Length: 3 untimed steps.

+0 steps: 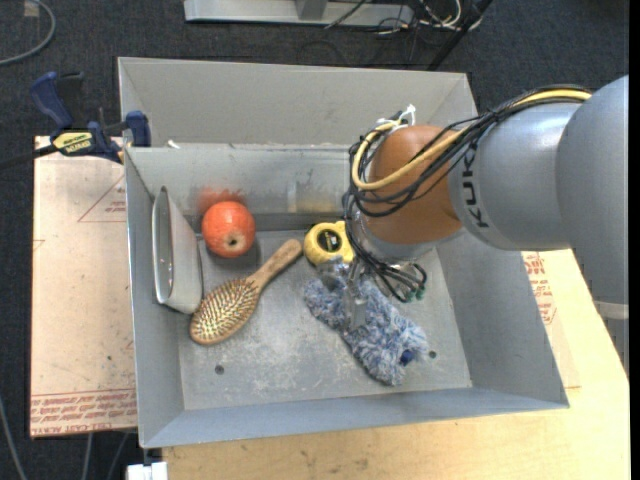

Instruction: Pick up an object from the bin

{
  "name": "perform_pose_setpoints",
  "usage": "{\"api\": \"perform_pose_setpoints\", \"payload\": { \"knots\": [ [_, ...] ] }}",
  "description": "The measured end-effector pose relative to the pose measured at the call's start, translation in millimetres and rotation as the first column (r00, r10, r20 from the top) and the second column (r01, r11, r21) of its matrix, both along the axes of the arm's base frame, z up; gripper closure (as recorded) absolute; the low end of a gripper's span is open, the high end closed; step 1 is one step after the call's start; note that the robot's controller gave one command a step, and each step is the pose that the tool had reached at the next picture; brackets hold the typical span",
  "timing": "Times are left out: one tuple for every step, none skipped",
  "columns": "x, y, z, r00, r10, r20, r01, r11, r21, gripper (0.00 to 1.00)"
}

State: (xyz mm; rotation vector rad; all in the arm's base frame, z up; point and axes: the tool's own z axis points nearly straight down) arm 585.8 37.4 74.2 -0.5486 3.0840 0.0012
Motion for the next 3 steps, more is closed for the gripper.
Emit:
{"api": "perform_pose_setpoints", "payload": {
  "knots": [
    [8.8,0.7,90.1,1.000,-0.012,0.003,0.012,1.000,0.002,1.00],
    [8.8,0.7,90.1,1.000,-0.012,0.003,0.012,1.000,0.002,1.00],
    [15.7,0.9,209.8,1.000,0.002,0.007,-0.002,1.000,0.003,1.00]
  ]
}}
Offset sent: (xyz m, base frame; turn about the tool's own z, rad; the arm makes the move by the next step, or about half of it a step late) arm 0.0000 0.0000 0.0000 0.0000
